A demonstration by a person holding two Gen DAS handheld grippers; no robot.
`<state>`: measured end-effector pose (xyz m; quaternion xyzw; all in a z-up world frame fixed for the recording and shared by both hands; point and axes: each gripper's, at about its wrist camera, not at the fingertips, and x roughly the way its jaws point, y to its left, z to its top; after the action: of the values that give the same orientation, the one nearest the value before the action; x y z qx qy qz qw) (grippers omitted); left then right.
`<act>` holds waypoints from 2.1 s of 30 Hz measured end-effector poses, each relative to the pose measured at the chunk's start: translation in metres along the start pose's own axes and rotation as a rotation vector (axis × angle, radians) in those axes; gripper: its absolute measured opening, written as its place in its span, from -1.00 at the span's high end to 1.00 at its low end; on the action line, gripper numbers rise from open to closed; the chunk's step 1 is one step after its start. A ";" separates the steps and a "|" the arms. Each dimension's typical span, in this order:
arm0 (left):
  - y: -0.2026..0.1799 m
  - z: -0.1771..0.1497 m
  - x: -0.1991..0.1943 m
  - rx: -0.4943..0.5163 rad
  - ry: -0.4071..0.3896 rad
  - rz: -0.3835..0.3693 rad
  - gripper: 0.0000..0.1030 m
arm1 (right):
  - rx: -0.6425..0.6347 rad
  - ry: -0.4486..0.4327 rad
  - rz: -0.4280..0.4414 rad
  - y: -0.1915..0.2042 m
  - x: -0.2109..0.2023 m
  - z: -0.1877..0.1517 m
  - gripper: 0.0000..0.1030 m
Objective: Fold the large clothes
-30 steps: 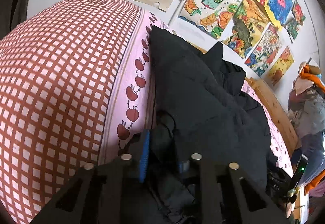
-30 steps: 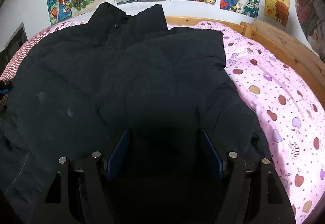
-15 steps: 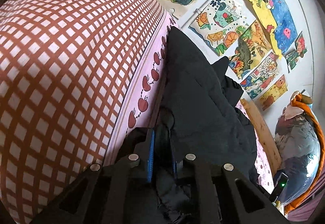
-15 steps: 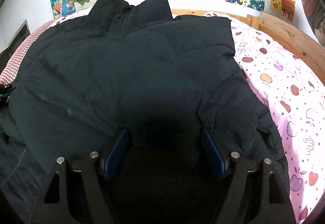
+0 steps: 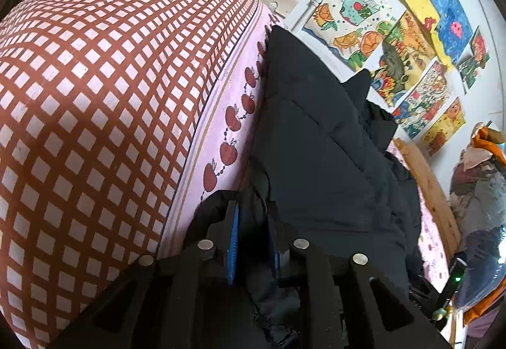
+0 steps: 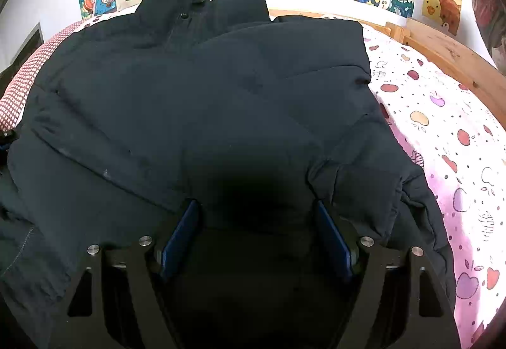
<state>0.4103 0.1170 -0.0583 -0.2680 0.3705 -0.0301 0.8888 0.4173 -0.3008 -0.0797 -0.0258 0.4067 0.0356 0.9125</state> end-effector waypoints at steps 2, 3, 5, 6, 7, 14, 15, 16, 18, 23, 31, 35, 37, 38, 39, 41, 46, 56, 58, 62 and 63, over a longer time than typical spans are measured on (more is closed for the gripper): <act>-0.004 0.003 -0.008 0.020 -0.013 0.011 0.57 | -0.005 -0.008 -0.007 0.001 -0.002 -0.001 -0.38; -0.010 0.005 -0.013 0.042 -0.024 0.037 0.48 | -0.007 -0.009 -0.010 0.002 -0.002 -0.001 -0.38; -0.021 0.007 -0.021 0.089 -0.042 0.073 0.45 | -0.016 -0.004 -0.022 0.003 -0.001 0.000 -0.38; -0.026 0.007 -0.024 0.114 -0.048 0.079 0.44 | -0.023 0.002 -0.030 0.005 -0.001 0.001 -0.39; -0.029 0.008 -0.026 0.130 -0.050 0.078 0.37 | -0.029 0.010 -0.037 0.007 -0.002 0.002 -0.39; -0.062 0.026 -0.047 0.259 -0.099 0.056 -0.33 | 0.055 0.001 0.129 -0.017 -0.038 0.033 -0.40; -0.070 0.033 -0.049 0.278 -0.098 0.053 -0.35 | 0.069 -0.020 0.140 -0.022 -0.048 0.044 -0.41; -0.082 0.044 -0.052 0.304 -0.093 0.045 -0.36 | 0.074 -0.037 0.143 -0.027 -0.057 0.059 -0.41; -0.103 0.064 -0.058 0.352 -0.102 0.029 -0.44 | 0.086 -0.061 0.151 -0.033 -0.069 0.089 -0.52; -0.158 0.121 -0.053 0.416 -0.145 0.022 -0.68 | 0.092 -0.100 0.156 -0.037 -0.076 0.189 -0.59; -0.209 0.183 0.050 0.379 -0.127 0.032 -0.74 | 0.155 -0.106 0.130 -0.037 0.013 0.302 -0.60; -0.216 0.192 0.114 0.353 -0.090 -0.014 -0.72 | 0.189 -0.054 0.201 -0.037 0.072 0.315 -0.32; -0.217 0.194 0.146 0.348 -0.079 -0.028 -0.59 | 0.174 -0.034 0.239 -0.030 0.095 0.318 -0.18; -0.216 0.194 0.155 0.338 -0.082 -0.040 -0.50 | 0.160 -0.030 0.237 -0.027 0.101 0.317 -0.13; -0.215 0.195 0.166 0.323 -0.087 -0.060 -0.38 | 0.144 -0.029 0.234 -0.023 0.108 0.319 -0.09; -0.212 0.199 0.185 0.298 -0.079 -0.084 -0.37 | 0.119 -0.027 0.236 -0.013 0.122 0.323 -0.08; -0.218 0.196 0.223 0.332 -0.034 -0.076 0.38 | 0.092 -0.009 0.188 0.003 0.149 0.331 -0.06; -0.216 0.186 0.183 0.314 -0.118 -0.217 0.81 | 0.135 -0.111 0.149 -0.008 0.115 0.320 0.82; -0.214 0.184 0.165 0.316 -0.135 -0.227 0.83 | 0.142 -0.139 0.163 -0.013 0.097 0.312 0.83; -0.210 0.179 0.128 0.321 -0.136 -0.258 0.84 | 0.152 -0.204 0.197 -0.025 0.058 0.289 0.85; -0.209 0.175 0.117 0.336 -0.137 -0.255 0.84 | 0.155 -0.218 0.205 -0.028 0.048 0.283 0.86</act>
<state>0.6440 -0.0117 0.0726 -0.1625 0.2620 -0.1852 0.9331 0.6616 -0.3049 0.0740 0.0904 0.3073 0.0996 0.9421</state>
